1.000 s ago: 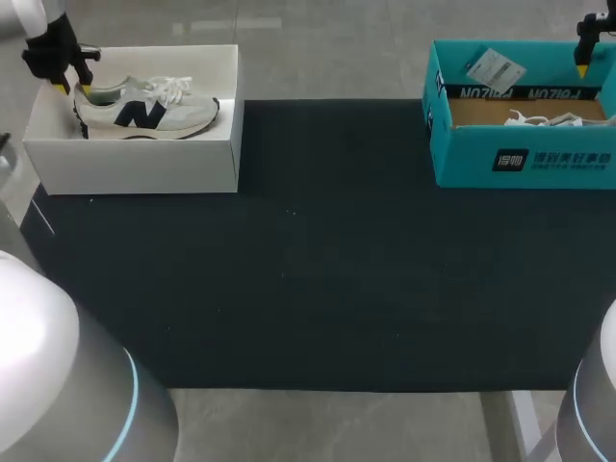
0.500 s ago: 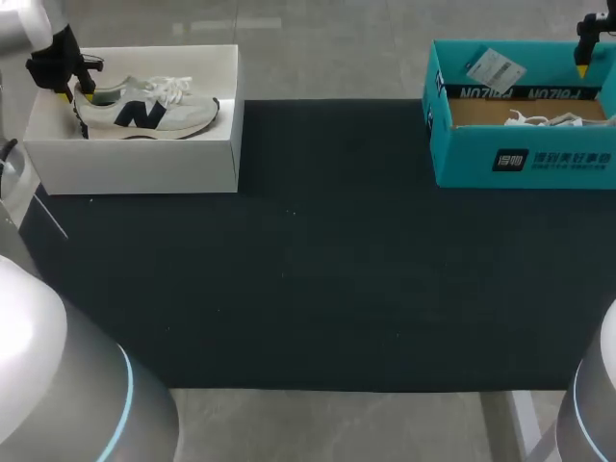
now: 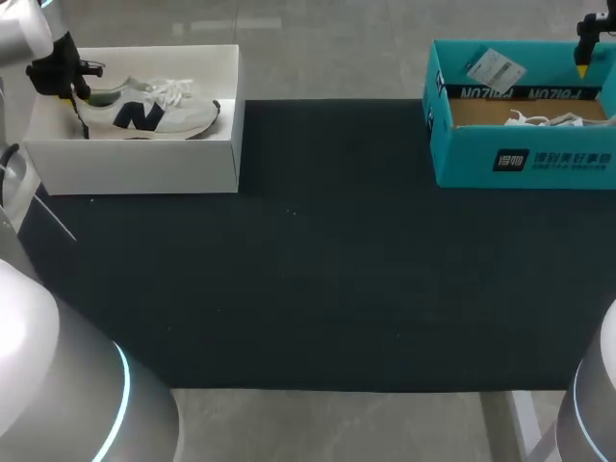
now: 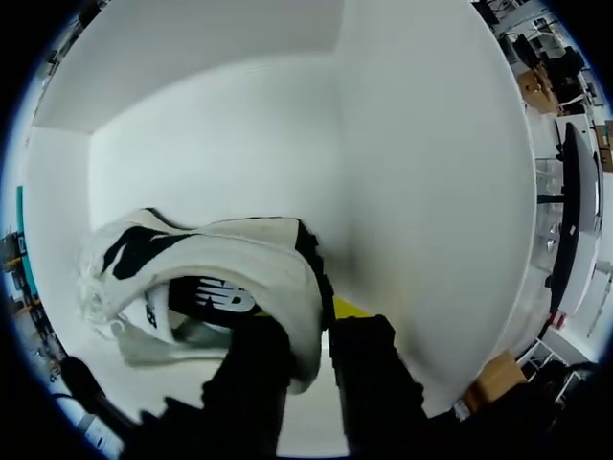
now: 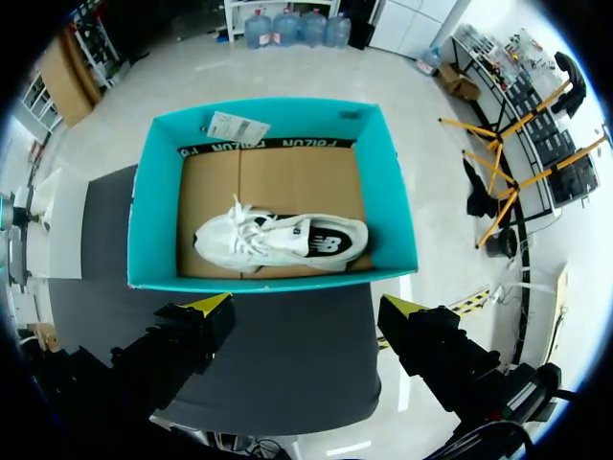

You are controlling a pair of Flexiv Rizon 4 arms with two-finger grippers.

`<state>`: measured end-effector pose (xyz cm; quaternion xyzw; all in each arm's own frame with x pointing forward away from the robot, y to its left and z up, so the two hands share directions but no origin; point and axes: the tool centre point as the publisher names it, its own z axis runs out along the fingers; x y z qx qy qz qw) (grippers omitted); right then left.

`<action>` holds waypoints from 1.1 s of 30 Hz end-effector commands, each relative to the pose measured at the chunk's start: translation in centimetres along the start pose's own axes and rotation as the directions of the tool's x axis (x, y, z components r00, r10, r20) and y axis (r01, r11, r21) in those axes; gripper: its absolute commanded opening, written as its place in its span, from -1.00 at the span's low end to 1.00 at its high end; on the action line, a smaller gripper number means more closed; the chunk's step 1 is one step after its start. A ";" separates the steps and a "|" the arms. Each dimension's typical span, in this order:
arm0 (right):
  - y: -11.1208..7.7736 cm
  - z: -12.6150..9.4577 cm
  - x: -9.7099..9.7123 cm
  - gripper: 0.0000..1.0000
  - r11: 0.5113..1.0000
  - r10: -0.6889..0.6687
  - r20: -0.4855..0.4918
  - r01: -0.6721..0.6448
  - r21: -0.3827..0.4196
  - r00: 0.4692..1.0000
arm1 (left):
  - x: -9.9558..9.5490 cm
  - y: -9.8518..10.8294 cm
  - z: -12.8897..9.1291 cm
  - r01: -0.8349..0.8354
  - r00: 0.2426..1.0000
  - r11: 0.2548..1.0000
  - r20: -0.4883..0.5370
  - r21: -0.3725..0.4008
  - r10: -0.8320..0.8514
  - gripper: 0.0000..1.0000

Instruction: Take the shoe out of the shoebox, open the shoe tongue, remove and reinsert the insole, then place the shoe into the shoebox

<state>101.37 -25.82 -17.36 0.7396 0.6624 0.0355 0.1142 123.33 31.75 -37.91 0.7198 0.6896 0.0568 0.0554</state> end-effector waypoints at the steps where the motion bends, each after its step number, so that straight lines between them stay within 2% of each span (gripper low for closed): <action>1: -0.1 0.0 0.0 1.00 1.000 0.001 -0.001 -0.001 -0.002 1.000 | 0.1 0.7 0.2 -0.018 1.000 0.940 0.004 0.340 0.017 -1.00; 8: -0.1 0.0 0.0 1.00 1.000 0.001 -0.001 -0.001 -0.002 1.000 | 0.2 0.8 -2.4 -0.001 1.000 0.941 0.001 0.338 0.000 -1.00; 18: -0.1 0.0 0.0 1.00 1.000 0.001 -0.001 -0.001 -0.002 1.000 | -0.4 0.9 -10.3 0.123 0.992 0.943 -0.028 0.311 -0.121 -1.00; 23: -0.1 0.0 0.0 1.00 1.000 0.001 -0.001 -0.001 -0.002 1.000 | -0.5 0.4 -13.7 0.117 0.993 0.959 -0.014 0.259 -0.117 -1.00; 27: -0.1 0.0 0.0 1.00 1.000 0.001 -0.001 -0.001 -0.002 1.000 | -0.2 -0.1 -16.3 0.081 0.997 0.981 -0.021 0.177 -0.078 -1.00; 33: -0.1 0.0 0.0 1.00 1.000 0.001 -0.001 -0.001 -0.002 1.000 | 0.3 -0.2 -19.7 0.032 0.999 0.995 -0.002 0.096 -0.032 -1.00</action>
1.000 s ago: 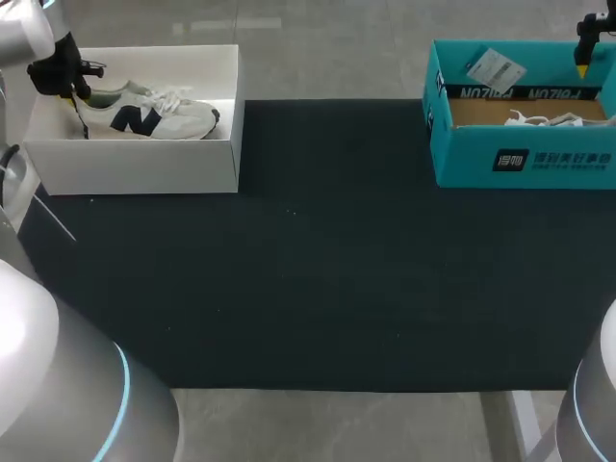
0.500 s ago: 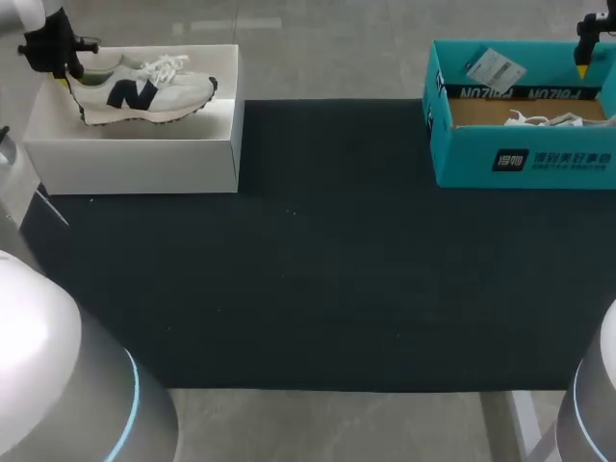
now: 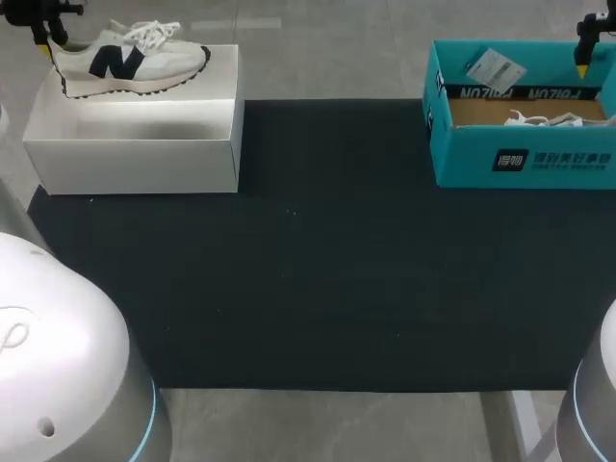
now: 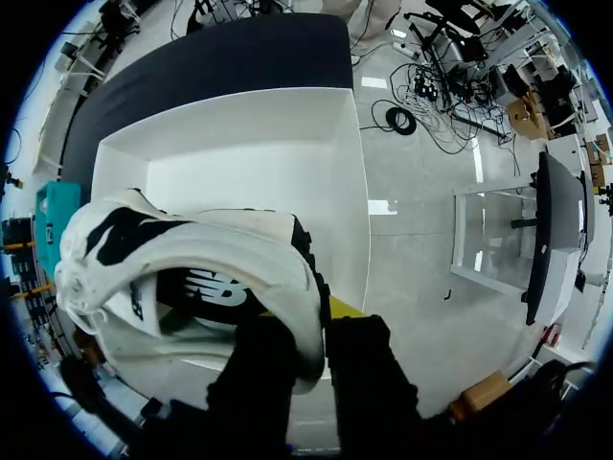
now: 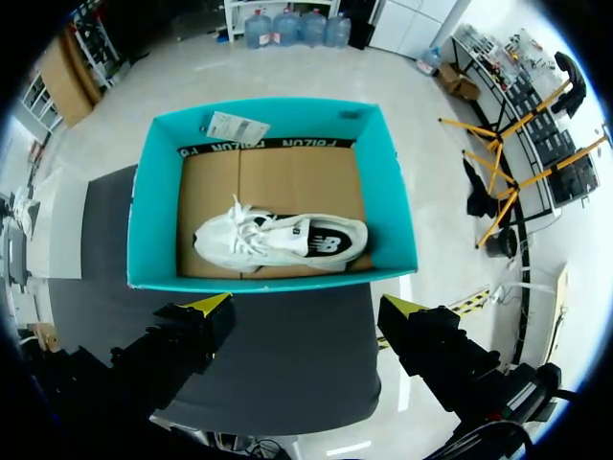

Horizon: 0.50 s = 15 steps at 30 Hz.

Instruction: Take the shoe out of the shoebox, open the shoe tongue, remove and reinsert the insole, then place the shoe into the shoebox

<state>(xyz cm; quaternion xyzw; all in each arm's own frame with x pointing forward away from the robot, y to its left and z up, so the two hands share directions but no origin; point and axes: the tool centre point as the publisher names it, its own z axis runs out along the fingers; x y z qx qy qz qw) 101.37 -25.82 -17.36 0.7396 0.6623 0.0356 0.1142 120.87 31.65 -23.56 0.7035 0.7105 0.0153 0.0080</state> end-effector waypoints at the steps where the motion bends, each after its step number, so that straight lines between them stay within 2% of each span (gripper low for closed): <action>1: -0.1 0.0 0.0 1.00 1.000 0.001 0.000 -0.001 -0.002 1.000 | 0.7 -0.5 -5.5 -0.018 1.000 0.999 0.000 -0.049 0.018 -1.00; 7: -0.1 0.0 0.0 1.00 1.000 0.001 0.000 -0.001 -0.002 1.000 | 1.6 1.2 -7.8 0.028 0.999 0.992 -0.020 -0.127 -0.030 -1.00; 11: -0.1 0.0 0.0 1.00 1.000 0.001 0.000 -0.001 -0.002 1.000 | 1.9 1.2 -9.6 0.046 0.999 0.986 -0.009 -0.163 -0.048 -1.00; 15: -0.1 0.0 0.0 1.00 1.000 0.001 0.000 -0.001 -0.002 1.000 | 1.9 1.1 -10.3 0.056 0.998 0.983 0.018 -0.173 -0.054 -1.00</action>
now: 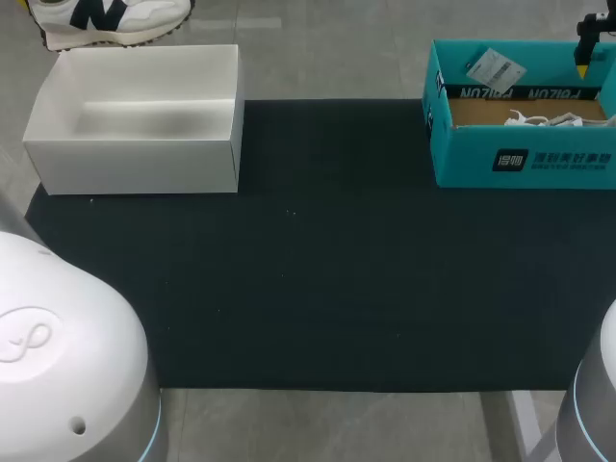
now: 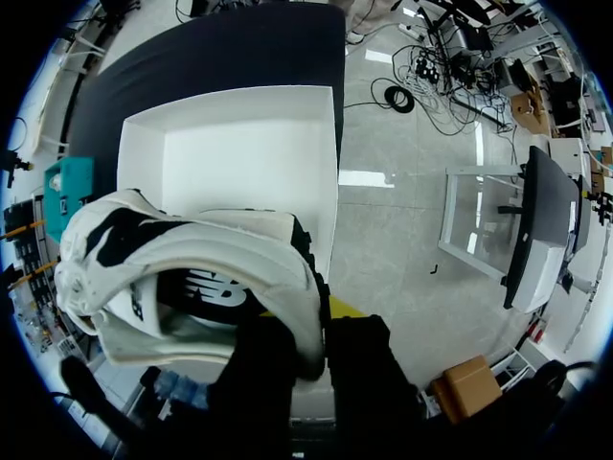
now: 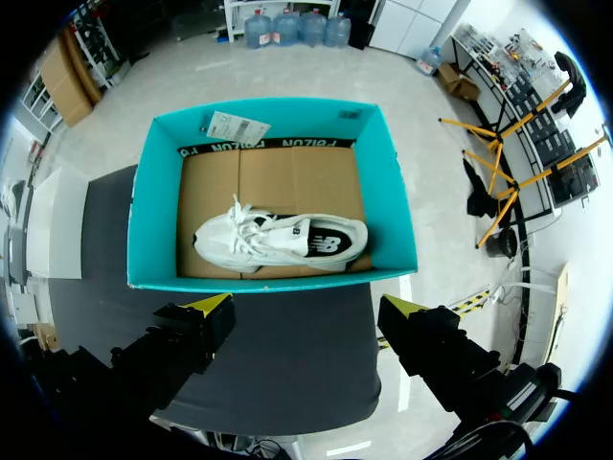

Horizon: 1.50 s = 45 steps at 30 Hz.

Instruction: Take the shoe out of the shoebox, open the shoe tongue, remove and reinsert the insole, then place the shoe into the shoebox

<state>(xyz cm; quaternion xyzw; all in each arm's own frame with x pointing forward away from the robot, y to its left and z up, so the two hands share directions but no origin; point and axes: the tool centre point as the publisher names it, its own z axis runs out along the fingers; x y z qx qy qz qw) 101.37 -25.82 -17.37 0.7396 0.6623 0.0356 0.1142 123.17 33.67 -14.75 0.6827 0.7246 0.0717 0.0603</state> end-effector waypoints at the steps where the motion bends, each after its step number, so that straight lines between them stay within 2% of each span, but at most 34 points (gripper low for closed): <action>1: -0.1 0.0 0.0 1.00 1.000 0.001 0.000 -0.001 -0.002 1.000 | -0.1 -1.2 -1.8 0.007 1.000 1.000 0.019 -0.020 -0.007 -1.00; 22: -0.1 0.0 0.0 1.00 1.000 0.001 0.000 -0.001 -0.002 1.000 | -0.1 -1.2 -1.8 0.007 1.000 1.000 0.019 -0.020 -0.007 -1.00; 24: -0.1 0.0 0.0 1.00 1.000 0.001 0.000 -0.001 -0.002 1.000 | -0.4 -2.8 -2.6 -0.012 1.000 0.999 0.023 -0.043 0.013 -1.00; 31: -0.1 0.0 0.0 1.00 1.000 0.001 0.000 -0.001 -0.002 1.000 | -1.6 -7.5 -4.1 0.025 0.997 0.999 -0.066 -0.027 -0.027 -1.00; 33: -0.1 0.0 0.0 1.00 1.000 0.001 0.000 -0.001 -0.002 1.000 | -2.0 -8.8 -4.3 0.060 0.990 0.997 -0.126 -0.042 -0.065 -1.00; 36: -0.1 0.0 0.0 1.00 1.000 0.001 0.000 -0.001 -0.002 1.000 | -2.5 -10.8 -4.6 0.097 0.982 0.993 -0.155 -0.067 -0.107 -1.00; 45: -0.1 0.0 0.0 1.00 1.000 0.001 0.000 -0.001 -0.002 1.000 | -4.8 -16.9 -4.9 0.111 0.985 0.992 -0.130 -0.061 -0.118 -1.00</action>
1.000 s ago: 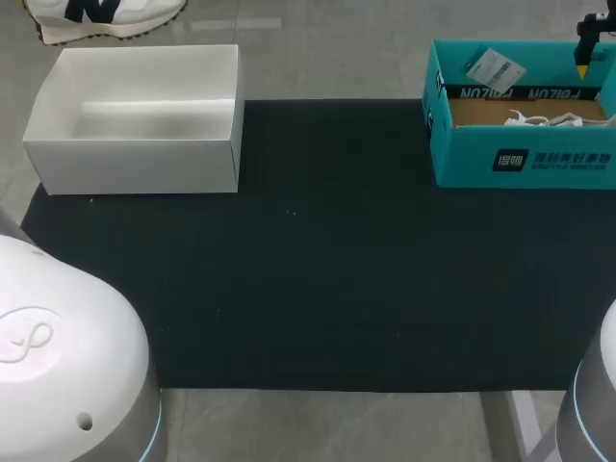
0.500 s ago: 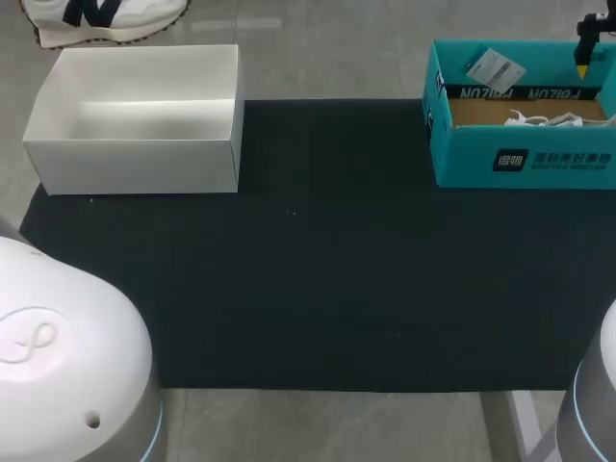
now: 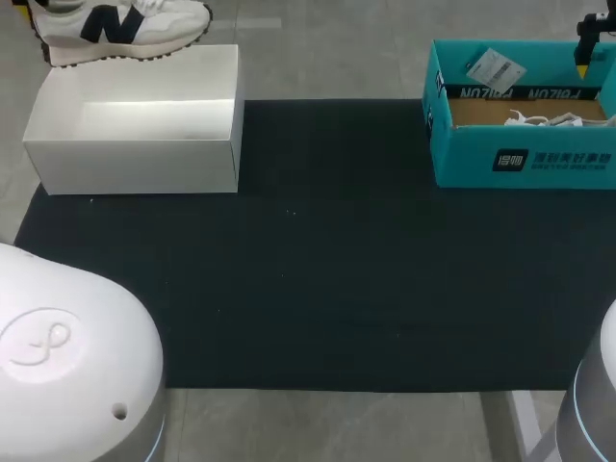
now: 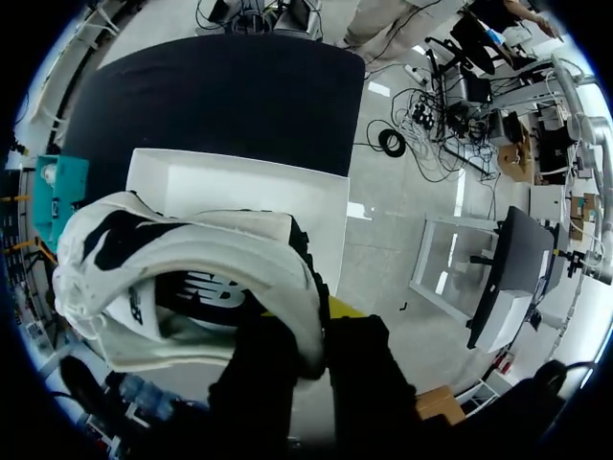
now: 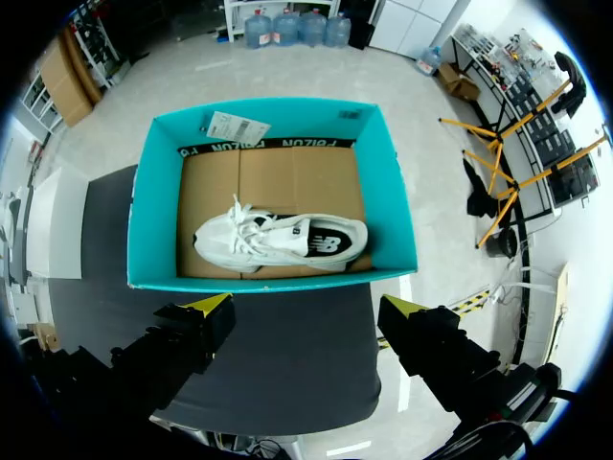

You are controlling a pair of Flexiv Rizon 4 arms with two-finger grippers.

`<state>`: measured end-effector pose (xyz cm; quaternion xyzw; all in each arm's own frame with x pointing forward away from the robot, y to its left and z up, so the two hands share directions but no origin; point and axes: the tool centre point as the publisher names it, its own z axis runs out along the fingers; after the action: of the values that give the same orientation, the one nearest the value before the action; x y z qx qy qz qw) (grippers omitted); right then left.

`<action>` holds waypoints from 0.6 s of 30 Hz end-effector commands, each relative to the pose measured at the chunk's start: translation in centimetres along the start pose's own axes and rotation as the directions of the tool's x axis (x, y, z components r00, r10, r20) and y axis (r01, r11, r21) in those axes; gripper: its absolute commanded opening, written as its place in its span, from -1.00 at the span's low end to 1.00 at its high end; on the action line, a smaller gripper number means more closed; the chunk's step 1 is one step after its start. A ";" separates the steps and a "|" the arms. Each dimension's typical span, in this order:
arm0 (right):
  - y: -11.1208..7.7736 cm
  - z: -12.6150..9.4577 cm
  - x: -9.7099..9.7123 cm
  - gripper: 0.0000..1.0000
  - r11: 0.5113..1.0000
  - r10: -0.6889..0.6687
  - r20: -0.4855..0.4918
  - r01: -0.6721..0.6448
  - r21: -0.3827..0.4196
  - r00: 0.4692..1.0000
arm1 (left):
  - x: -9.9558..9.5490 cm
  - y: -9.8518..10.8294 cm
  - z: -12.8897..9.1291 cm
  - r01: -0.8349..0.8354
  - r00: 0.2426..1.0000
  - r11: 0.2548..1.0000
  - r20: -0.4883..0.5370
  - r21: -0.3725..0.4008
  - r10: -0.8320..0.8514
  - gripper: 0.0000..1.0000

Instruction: Take the shoe out of the shoebox, open the shoe tongue, remove and reinsert the insole, then place the shoe into the shoebox

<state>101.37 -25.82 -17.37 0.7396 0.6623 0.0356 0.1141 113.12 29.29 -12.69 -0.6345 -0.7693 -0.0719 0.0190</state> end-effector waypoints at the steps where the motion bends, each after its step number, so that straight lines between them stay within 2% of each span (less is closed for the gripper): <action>1: -0.1 0.0 0.0 1.00 1.000 0.001 0.000 -0.001 -0.002 1.000 | -0.3 -8.0 -0.2 0.009 1.000 0.986 -0.003 -0.166 -0.010 -1.00; 7: -0.1 0.0 0.0 1.00 1.000 0.001 0.000 -0.001 -0.002 1.000 | -1.5 -11.9 -0.5 0.022 1.000 0.985 -0.005 -0.171 -0.023 -1.00; 18: -0.1 0.0 0.0 1.00 1.000 0.001 0.000 -0.001 -0.002 1.000 | -5.0 -18.1 -2.1 0.026 0.999 0.980 -0.014 -0.197 -0.030 -1.00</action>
<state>101.37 -25.82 -17.36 0.7396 0.6623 0.0356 0.1142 100.66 22.34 -13.07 -0.6239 -0.7786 -0.0580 0.0336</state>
